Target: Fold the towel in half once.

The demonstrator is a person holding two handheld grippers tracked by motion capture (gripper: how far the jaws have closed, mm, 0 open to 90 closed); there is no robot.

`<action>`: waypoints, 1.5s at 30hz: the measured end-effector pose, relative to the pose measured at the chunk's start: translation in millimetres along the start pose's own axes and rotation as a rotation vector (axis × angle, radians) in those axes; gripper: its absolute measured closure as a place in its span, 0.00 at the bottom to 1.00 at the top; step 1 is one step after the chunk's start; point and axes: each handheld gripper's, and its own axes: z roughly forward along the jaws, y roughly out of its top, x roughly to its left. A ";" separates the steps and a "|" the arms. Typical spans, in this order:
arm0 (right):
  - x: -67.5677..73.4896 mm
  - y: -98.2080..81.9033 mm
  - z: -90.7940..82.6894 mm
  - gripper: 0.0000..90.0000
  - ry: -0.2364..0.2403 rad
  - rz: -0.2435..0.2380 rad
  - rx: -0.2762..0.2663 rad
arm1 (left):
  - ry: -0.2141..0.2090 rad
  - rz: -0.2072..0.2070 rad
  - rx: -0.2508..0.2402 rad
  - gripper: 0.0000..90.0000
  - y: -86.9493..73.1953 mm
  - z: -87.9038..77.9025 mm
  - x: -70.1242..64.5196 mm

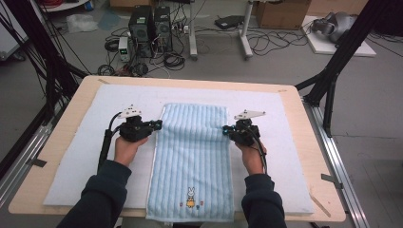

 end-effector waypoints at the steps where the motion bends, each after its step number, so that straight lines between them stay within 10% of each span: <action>1: 2.3 -1.4 -2.9 0.96 0.004 -0.009 -0.008 | -0.007 0.002 0.000 0.98 -1.7 -2.5 -1.6; 22: 35.0 -47.6 -29.6 0.93 0.093 -0.014 0.036 | -0.093 0.054 0.119 0.97 -38.0 -29.3 -28.0; 28: 22.3 -32.0 -25.6 0.58 0.047 0.050 -0.002 | -0.009 -0.052 0.065 0.57 -16.7 -20.7 -12.4; 33: 8.4 -13.6 -15.2 0.53 0.004 0.100 0.007 | 0.027 -0.123 0.019 0.52 0.2 -7.3 1.6; 45: -9.4 7.1 23.9 0.54 -0.094 0.117 0.092 | 0.150 -0.162 0.149 0.53 1.5 44.2 29.7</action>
